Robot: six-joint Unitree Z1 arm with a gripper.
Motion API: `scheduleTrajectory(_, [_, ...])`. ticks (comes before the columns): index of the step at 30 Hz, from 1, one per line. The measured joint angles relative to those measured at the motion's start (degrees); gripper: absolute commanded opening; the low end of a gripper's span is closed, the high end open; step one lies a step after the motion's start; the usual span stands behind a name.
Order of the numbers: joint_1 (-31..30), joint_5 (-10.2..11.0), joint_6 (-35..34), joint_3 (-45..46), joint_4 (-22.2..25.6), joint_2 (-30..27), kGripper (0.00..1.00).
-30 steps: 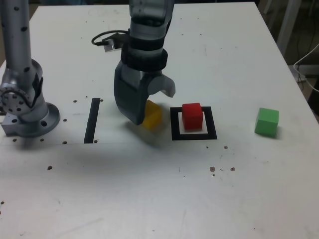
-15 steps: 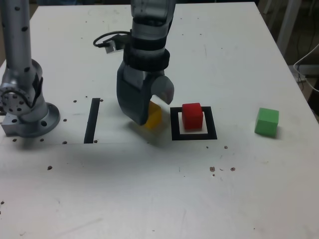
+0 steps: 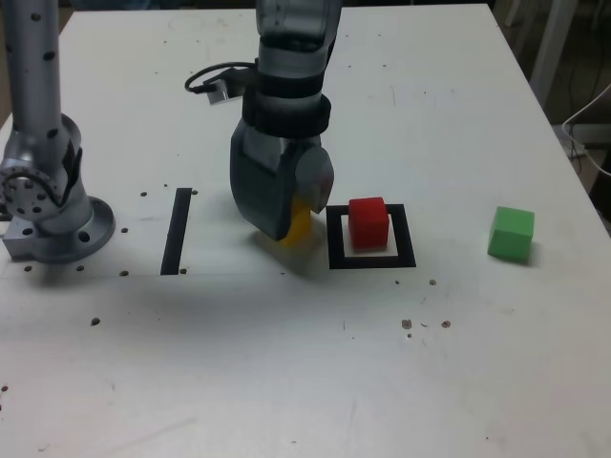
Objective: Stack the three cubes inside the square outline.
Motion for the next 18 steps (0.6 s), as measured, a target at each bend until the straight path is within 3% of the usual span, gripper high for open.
scheduleTrajectory(5, [0.2, 1.0, 0.1, -0.4, 0.4, 0.0, 0.38])
scheduleTrajectory(11, [0.3, 4.3, 1.2, -3.8, 4.8, -1.0, 0.38])
scheduleTrajectory(18, [0.3, 4.6, 7.3, -10.5, 10.3, -1.7, 0.38])
